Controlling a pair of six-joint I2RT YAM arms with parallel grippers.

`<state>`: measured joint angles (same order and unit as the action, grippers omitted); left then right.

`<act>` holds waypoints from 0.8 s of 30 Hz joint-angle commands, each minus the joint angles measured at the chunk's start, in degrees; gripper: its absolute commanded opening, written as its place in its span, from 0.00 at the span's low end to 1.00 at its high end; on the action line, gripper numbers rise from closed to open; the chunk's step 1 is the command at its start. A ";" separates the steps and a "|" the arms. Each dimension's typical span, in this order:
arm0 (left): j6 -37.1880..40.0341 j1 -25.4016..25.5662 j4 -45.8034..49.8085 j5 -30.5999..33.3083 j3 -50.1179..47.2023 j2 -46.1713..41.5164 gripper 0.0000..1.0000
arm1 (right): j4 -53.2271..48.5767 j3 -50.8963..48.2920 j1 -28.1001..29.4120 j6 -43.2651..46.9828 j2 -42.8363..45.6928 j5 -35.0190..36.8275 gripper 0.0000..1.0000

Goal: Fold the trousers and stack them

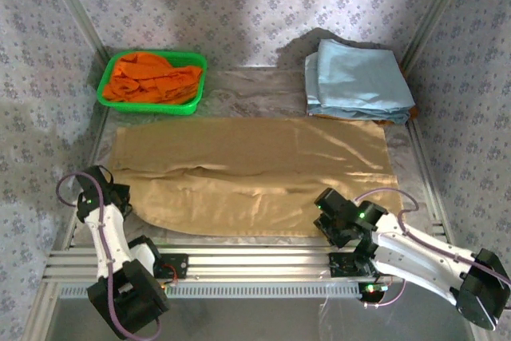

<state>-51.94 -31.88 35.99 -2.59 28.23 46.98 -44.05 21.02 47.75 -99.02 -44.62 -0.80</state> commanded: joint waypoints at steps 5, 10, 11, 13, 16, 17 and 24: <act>1.05 0.12 1.11 -1.51 2.59 0.00 0.00 | 1.96 -2.72 -0.05 -4.45 -2.32 3.11 0.37; 1.37 0.14 2.44 -1.52 4.58 -0.40 0.00 | 1.33 -3.81 -1.76 -2.95 -0.23 3.64 0.14; 1.38 0.12 2.60 -1.61 5.11 -0.62 0.00 | 0.61 -3.63 -1.96 -2.04 0.50 4.02 0.08; 1.47 0.14 2.60 -1.72 5.98 -1.14 0.00 | -1.29 -3.25 -2.26 -0.63 1.98 4.31 0.00; 1.58 0.12 5.52 -1.45 7.64 -1.87 0.00 | -3.66 -2.57 -3.25 3.39 4.21 4.40 0.00; 1.57 0.15 5.89 -1.54 8.16 -2.22 0.00 | -4.68 -2.18 -3.54 4.93 4.97 4.41 0.00; 2.29 0.15 9.89 -1.65 12.43 -5.39 0.00 | -12.72 6.69 -5.79 21.66 6.26 7.50 0.00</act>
<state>-51.00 -31.81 43.46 -3.88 37.15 43.51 -49.60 22.70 42.50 -86.37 -38.39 1.87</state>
